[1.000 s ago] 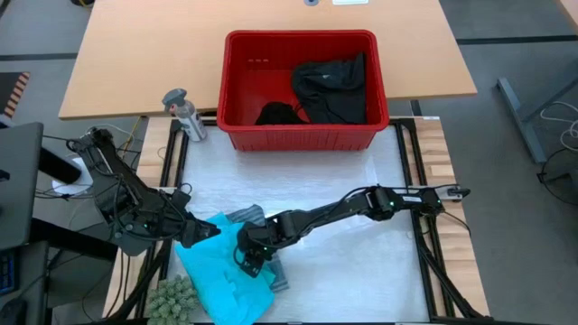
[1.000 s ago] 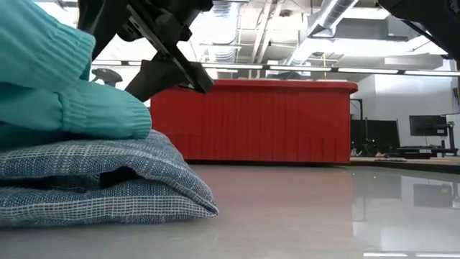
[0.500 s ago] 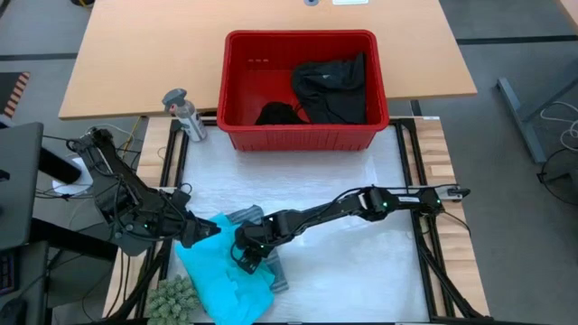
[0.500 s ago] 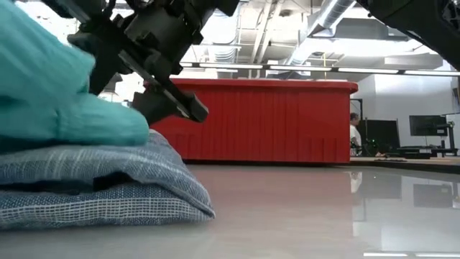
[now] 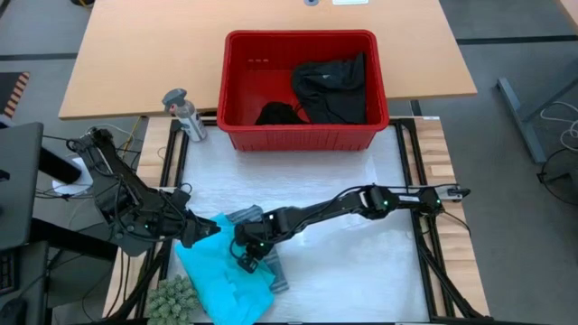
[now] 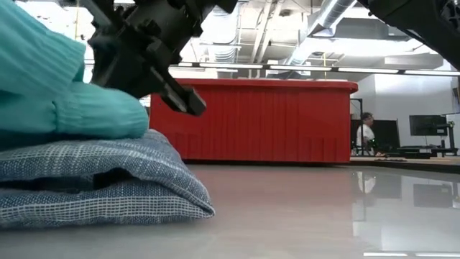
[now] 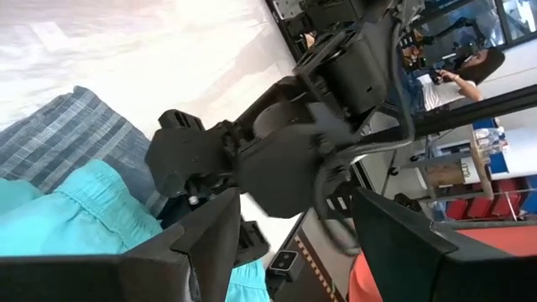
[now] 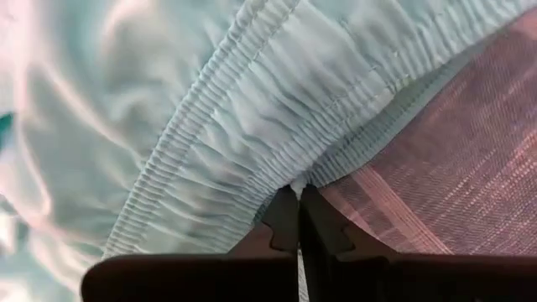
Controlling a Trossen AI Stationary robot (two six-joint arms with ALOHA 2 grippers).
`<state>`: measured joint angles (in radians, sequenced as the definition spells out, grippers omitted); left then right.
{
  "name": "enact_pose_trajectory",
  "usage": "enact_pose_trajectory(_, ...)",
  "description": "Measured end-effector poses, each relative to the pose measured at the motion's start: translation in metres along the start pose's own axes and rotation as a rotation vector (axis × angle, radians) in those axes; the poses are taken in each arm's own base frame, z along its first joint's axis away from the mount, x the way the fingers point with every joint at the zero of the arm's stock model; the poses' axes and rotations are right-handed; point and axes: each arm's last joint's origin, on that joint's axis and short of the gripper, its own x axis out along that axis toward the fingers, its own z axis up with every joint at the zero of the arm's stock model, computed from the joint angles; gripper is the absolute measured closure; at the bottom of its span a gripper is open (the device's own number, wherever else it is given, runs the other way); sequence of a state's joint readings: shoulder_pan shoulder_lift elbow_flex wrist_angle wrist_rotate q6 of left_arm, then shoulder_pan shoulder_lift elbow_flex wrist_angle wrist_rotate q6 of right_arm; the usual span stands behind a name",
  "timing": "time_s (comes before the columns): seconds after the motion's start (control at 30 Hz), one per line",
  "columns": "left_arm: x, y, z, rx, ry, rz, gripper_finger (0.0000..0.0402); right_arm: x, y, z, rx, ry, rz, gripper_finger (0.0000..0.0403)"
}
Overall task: Fold Laundry from Bin
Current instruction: Stack the light blue shorts on top of the folded patterned blue shirt
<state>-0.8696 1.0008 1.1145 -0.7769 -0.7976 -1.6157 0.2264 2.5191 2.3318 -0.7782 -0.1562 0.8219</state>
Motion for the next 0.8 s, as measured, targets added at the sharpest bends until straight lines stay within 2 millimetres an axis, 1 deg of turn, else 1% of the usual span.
enact_pose_trajectory(0.07, 0.0, 0.0, 0.0, 0.0, 0.0, 0.0, 0.0184, -0.006, 0.002, 0.003, 0.002, -0.016, 0.007, 0.0382)
enact_pose_trajectory(0.3, 0.0, 0.0, 0.0, 0.001, 0.013, 0.002, 0.0184, -0.028, 0.003, 0.008, 0.033, -0.086, -0.059, 0.0382)
enact_pose_trajectory(0.37, 0.0, 0.0, 0.0, 0.003, 0.014, 0.003, 0.0184, -0.038, 0.002, 0.009, 0.044, -0.09, -0.094, 0.0382)
enact_pose_trajectory(0.43, 0.0, 0.0, 0.0, 0.005, 0.014, 0.003, 0.0184, -0.042, 0.0, 0.01, 0.057, -0.103, -0.126, 0.0382)
enact_pose_trajectory(0.5, 0.0, 0.0, -0.001, 0.016, 0.019, 0.004, 0.0184, -0.052, 0.0, 0.009, 0.062, -0.11, -0.158, 0.0382)
enact_pose_trajectory(0.6, 0.0, 0.001, -0.001, 0.022, 0.025, 0.008, 0.0184, -0.061, -0.001, 0.01, 0.065, -0.13, -0.2, 0.0382)
enact_pose_trajectory(0.73, 0.0, 0.002, -0.001, 0.029, 0.024, 0.014, 0.0184, -0.062, -0.004, 0.011, 0.054, -0.124, -0.217, 0.0381)
enact_pose_trajectory(0.8, 0.0, 0.002, -0.001, 0.029, 0.024, 0.015, 0.0184, -0.058, -0.005, 0.011, 0.045, -0.127, -0.217, 0.0364)
